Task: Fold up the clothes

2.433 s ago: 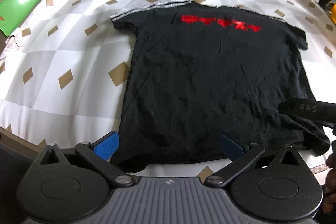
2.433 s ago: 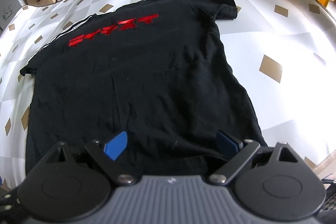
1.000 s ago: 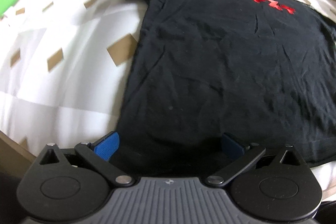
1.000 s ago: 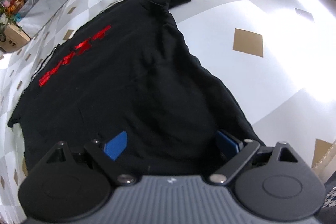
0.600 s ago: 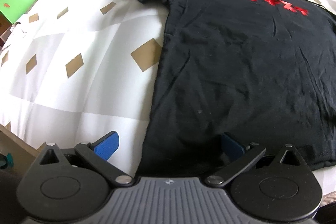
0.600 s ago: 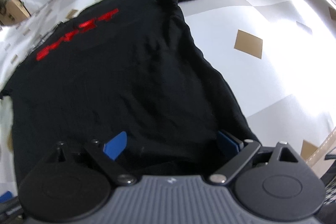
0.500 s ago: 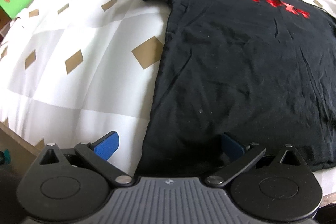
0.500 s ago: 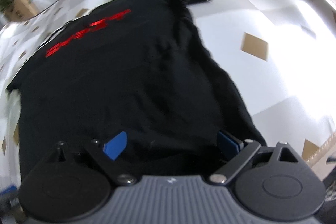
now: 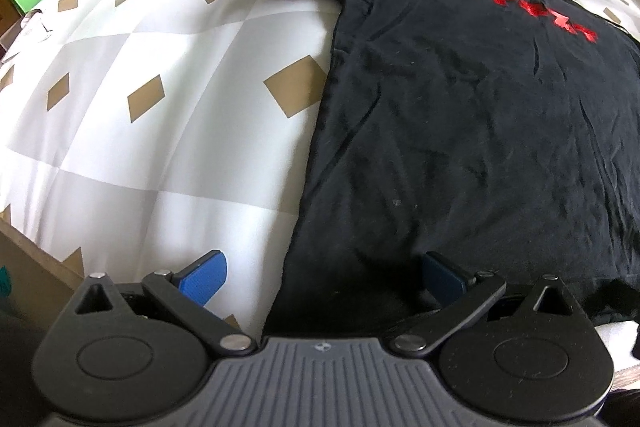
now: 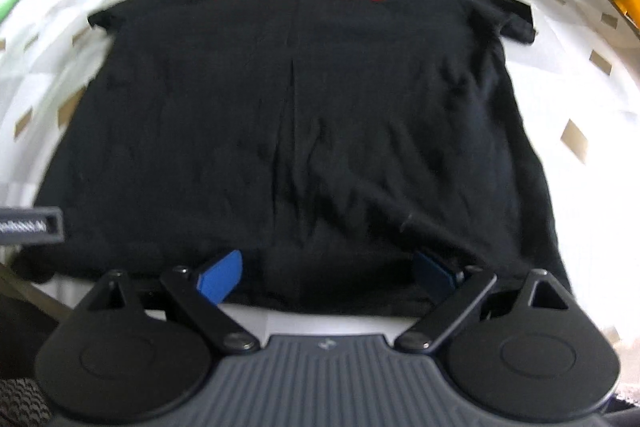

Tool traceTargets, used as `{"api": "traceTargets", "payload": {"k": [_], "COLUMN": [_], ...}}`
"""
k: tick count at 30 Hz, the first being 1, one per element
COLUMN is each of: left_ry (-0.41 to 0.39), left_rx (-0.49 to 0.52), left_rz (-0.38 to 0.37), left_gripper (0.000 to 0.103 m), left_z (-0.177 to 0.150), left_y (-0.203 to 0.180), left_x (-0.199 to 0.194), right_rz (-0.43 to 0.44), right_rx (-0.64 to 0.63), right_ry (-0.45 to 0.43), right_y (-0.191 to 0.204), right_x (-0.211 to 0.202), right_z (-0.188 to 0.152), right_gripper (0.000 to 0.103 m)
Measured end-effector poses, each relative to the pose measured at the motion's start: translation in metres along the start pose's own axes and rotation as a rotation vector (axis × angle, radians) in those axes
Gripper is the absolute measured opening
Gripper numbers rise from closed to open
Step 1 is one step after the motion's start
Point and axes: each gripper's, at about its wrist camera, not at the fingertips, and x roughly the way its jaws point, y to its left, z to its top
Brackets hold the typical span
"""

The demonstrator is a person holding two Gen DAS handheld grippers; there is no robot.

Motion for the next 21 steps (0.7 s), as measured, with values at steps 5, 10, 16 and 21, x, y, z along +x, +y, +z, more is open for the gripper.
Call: {"api": "traceTargets", "payload": {"k": [5, 10, 16, 21], "left_ry": [0.001, -0.014, -0.022, -0.029], "left_rx": [-0.005, 0.018, 0.010, 0.002], "left_rz": [0.004, 0.039, 0.073, 0.118], "left_gripper": [0.103, 0.103, 0.103, 0.103], "left_z": [0.000, -0.001, -0.003, -0.003], "left_y": [0.003, 0.002, 0.009, 0.011], "left_x": [0.001, -0.003, -0.005, -0.007], "right_rz": [0.008, 0.019, 0.065, 0.115], "right_rx": [-0.021, -0.064, -0.105, -0.047], "right_ry": [0.004, 0.019, 0.042, 0.018], "right_y": [0.003, 0.012, 0.023, 0.011], "right_x": [-0.001, 0.002, -0.001, -0.014], "right_z": [-0.007, -0.011, -0.018, -0.012], "right_gripper": [0.097, 0.099, 0.102, 0.092]}}
